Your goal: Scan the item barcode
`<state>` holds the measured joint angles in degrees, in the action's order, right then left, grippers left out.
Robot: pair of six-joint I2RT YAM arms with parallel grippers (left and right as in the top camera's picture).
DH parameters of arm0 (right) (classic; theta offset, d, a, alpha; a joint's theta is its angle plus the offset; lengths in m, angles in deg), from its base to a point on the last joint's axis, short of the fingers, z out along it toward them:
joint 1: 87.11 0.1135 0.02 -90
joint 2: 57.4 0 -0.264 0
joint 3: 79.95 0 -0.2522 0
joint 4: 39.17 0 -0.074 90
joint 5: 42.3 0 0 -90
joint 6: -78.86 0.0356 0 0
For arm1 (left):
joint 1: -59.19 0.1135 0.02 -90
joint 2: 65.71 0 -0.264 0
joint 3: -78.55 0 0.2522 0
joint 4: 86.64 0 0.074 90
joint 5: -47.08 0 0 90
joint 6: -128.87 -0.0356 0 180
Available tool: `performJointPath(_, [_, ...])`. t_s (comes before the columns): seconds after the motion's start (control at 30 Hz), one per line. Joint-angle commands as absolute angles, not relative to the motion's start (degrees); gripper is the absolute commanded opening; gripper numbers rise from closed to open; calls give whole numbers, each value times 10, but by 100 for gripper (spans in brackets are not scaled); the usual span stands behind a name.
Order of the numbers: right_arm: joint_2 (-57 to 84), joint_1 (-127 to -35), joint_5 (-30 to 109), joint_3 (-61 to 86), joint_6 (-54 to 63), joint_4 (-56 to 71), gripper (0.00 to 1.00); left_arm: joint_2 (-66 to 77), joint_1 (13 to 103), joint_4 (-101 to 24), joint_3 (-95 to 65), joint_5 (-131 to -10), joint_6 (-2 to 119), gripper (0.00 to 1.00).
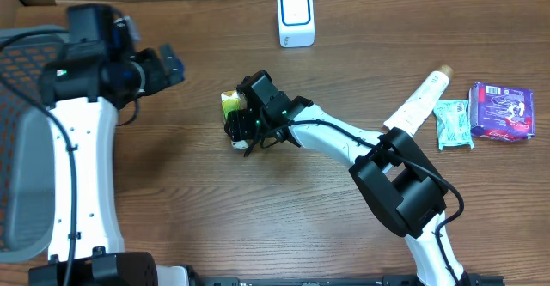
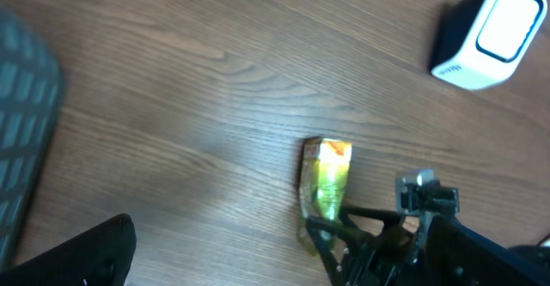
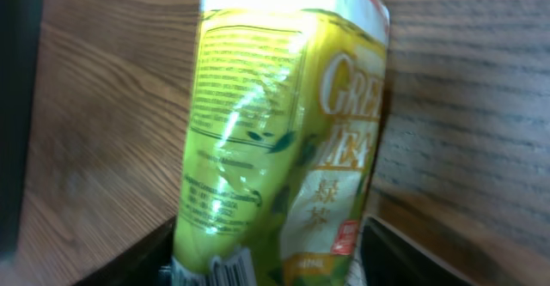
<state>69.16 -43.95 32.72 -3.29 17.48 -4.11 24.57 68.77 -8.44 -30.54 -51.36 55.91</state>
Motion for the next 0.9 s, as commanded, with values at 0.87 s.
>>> performJointPath(0.87, [602,-471,710,-83,-55,204,17,250,694,-83,-310,-545,573,99])
